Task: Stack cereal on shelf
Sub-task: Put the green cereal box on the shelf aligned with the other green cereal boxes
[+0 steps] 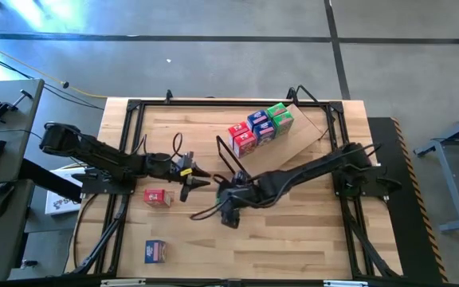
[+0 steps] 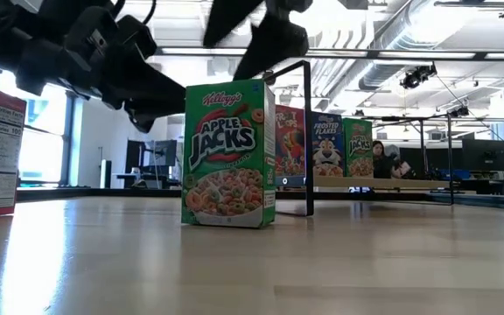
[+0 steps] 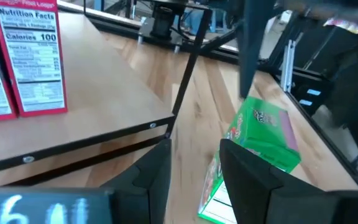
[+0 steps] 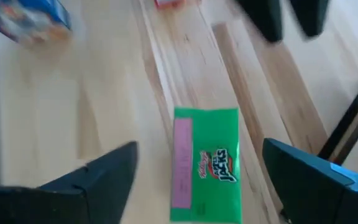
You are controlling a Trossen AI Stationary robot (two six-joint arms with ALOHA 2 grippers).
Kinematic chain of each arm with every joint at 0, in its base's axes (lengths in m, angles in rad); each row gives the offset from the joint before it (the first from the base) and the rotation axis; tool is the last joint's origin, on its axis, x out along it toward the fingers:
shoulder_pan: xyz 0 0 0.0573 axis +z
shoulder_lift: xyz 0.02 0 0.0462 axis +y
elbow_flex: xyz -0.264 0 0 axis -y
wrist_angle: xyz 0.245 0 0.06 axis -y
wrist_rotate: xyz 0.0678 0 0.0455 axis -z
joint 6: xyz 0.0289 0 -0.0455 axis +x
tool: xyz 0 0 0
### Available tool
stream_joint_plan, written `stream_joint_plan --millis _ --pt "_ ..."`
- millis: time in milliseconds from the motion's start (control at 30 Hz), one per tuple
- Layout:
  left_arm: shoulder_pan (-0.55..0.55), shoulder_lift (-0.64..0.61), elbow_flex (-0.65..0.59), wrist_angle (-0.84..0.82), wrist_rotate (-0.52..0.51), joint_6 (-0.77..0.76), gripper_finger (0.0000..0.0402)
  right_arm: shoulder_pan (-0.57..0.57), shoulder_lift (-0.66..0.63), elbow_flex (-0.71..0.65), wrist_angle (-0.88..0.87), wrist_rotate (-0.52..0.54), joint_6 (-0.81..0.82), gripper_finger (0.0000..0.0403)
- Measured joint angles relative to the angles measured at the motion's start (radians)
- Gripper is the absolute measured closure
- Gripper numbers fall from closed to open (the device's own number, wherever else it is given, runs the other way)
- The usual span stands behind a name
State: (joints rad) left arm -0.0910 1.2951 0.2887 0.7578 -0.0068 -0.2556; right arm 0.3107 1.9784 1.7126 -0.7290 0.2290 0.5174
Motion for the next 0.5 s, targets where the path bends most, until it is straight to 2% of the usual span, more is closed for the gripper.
stream_joint_plan --millis 233,500 --pt "0.0 0.001 -0.002 -0.007 -0.009 0.015 0.0275 -0.031 0.076 0.115 -0.12 -0.057 -0.008 0.007" --pt "0.0 0.0 -0.002 -0.004 -0.017 0.025 0.0275 -0.044 0.111 0.124 -0.17 -0.108 0.02 0.0071"
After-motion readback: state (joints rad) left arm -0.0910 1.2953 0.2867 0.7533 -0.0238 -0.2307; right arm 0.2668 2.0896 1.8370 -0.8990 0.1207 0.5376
